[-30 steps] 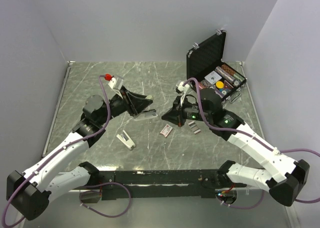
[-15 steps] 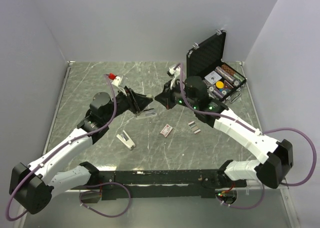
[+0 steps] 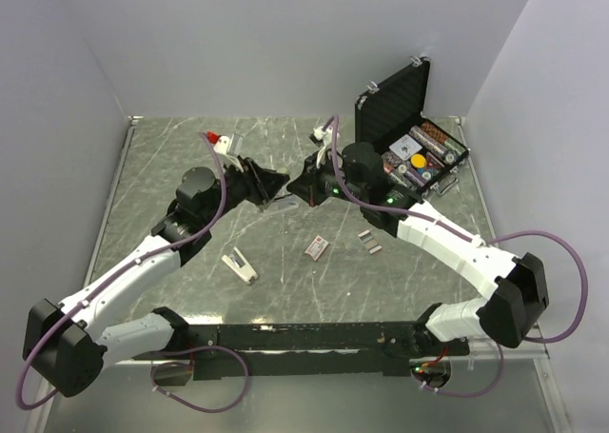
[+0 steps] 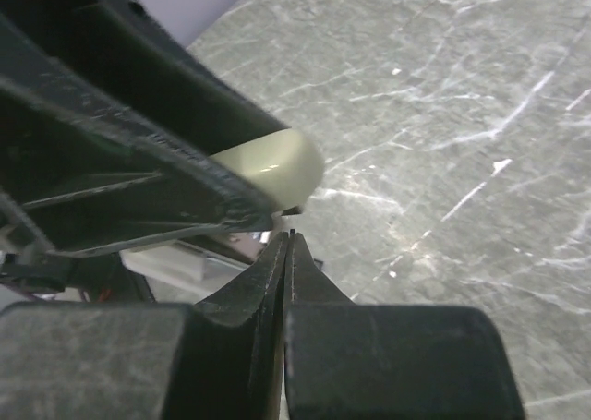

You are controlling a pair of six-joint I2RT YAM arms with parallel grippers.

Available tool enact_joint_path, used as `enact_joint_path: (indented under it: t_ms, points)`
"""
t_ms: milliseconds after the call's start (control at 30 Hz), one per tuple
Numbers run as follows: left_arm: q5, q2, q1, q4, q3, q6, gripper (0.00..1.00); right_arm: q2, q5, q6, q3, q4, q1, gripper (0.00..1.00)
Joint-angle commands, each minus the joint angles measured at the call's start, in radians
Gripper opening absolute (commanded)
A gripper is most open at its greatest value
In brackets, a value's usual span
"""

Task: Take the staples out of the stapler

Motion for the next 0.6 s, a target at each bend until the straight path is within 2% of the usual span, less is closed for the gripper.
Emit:
enact_joint_path:
  t_ms: [0, 367, 567]
  points:
    - [-0.059, 0.014, -0.005, 0.049, 0.039, -0.025, 0.01, 0.004, -0.044, 0.034, -0.019, 0.077, 0.005, 0.0]
    - [-0.084, 0.07, -0.005, 0.097, 0.044, -0.048, 0.01, 0.113, -0.027, 0.076, -0.096, 0.281, 0.005, 0.0]
    - [-0.154, 0.078, -0.006, 0.078, 0.044, -0.049, 0.01, 0.134, -0.047, 0.093, -0.127, 0.315, 0.005, 0.0]
